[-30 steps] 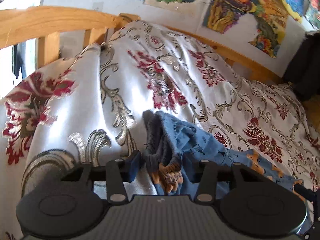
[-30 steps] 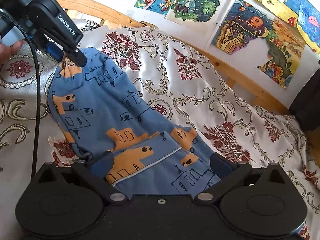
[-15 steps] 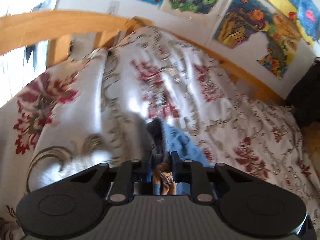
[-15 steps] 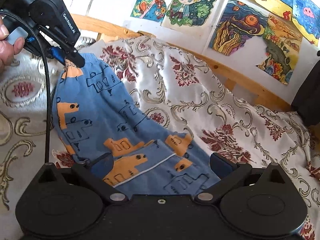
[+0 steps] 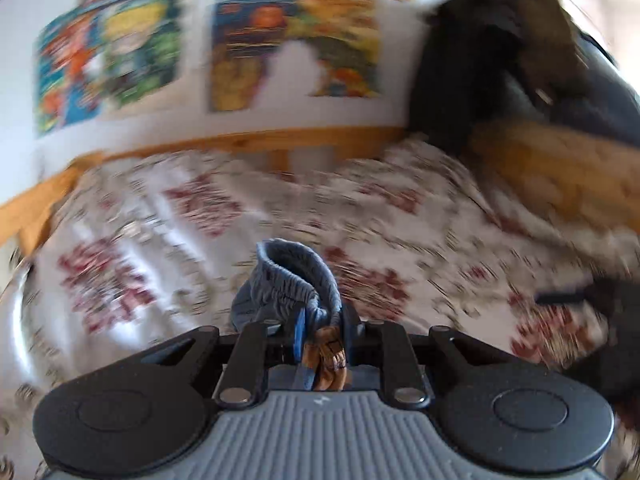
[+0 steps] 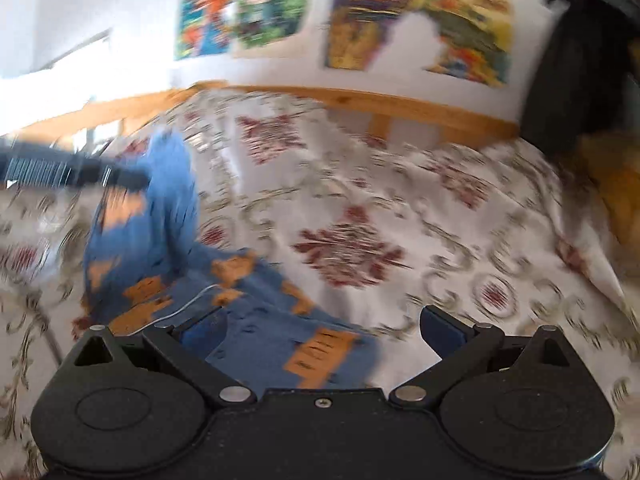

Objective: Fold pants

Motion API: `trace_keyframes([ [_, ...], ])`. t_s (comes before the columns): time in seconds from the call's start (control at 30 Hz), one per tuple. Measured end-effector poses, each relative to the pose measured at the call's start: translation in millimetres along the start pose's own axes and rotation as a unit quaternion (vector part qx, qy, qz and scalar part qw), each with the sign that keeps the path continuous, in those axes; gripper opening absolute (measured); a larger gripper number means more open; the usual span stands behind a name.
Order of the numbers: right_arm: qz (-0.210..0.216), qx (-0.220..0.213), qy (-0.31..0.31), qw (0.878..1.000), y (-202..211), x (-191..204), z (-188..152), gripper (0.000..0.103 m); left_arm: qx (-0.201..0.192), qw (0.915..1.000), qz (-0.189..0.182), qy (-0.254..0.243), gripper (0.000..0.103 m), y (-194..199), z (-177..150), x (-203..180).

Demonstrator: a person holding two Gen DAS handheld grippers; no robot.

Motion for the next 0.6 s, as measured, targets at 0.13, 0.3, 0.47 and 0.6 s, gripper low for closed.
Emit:
trace_keyframes([
  [0.13,0.009,-0.008,-0.099,0.995,4,-41,-15,0.102,0.032,0.9974,-0.023,-0.060,0.021,-15,-20,-54],
  [0.3,0.089,-0.010,-0.204,0.975,-2,-75,-31,0.099,0.059,0.9884,-0.044,-0.133,0.021,-25,-51,-105],
  [0.47,0.168,0.011,-0.265,0.949,-22,-79,-47,0.087,0.075,0.9788,-0.046,-0.185,0.021,-36,-80,-135],
  [0.6,0.191,0.024,-0.278,0.941,-39,-72,-52,0.076,0.083,0.9773,-0.040,-0.191,0.021,-44,-93,-145],
])
Point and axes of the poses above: each gripper's, at about its wrist camera, not at the fingertips, and y roughly against the way its jaws point, x to its left, z to its top, the point moved 2 cm from there along -y, roughly the way its jaws point, and after that the axes turned 7 degrees about y, right-handed, at the moved point
